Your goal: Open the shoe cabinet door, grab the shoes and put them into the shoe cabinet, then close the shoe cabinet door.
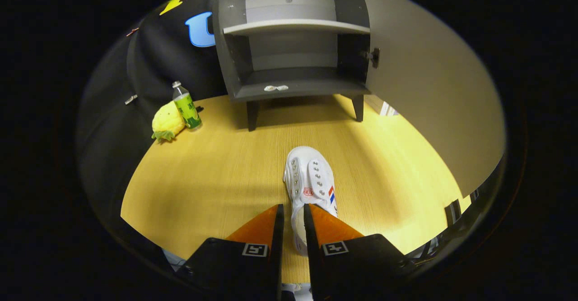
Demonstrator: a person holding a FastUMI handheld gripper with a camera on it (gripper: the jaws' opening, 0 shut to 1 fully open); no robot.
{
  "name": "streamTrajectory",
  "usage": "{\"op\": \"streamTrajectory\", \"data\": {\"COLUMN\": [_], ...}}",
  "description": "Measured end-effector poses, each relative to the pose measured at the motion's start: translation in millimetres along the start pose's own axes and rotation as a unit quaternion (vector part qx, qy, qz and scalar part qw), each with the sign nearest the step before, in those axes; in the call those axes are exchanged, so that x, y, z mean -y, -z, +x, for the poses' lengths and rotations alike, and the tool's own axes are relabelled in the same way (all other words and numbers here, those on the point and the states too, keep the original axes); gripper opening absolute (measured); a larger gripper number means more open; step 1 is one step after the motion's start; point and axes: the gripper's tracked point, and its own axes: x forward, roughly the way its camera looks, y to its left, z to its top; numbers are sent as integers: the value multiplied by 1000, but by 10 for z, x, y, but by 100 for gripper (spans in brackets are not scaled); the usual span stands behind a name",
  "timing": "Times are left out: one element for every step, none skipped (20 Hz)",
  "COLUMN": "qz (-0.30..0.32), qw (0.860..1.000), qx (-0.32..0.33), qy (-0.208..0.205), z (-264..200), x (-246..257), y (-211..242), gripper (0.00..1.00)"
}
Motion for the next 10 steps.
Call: {"op": "streamTrajectory", "data": {"qz": [3,7,9,10,10,8,7,9,9,9], "qw": [1000,1000,1000,1000,999,999,999,999,999,1000], "qx": [-9,-17,-24,-27,-30,-33,-35,-36,-32,-22], "qy": [3,5,7,8,9,10,11,11,11,9], "z": [84,150,215,264,328,382,438,477,505,537], "x": [15,20,30,32,36,44,49,39,27,24], "y": [83,142,202,228,270,304,325,329,312,270], "gripper": [29,30,29,29,29,29,30,30,29,29]}}
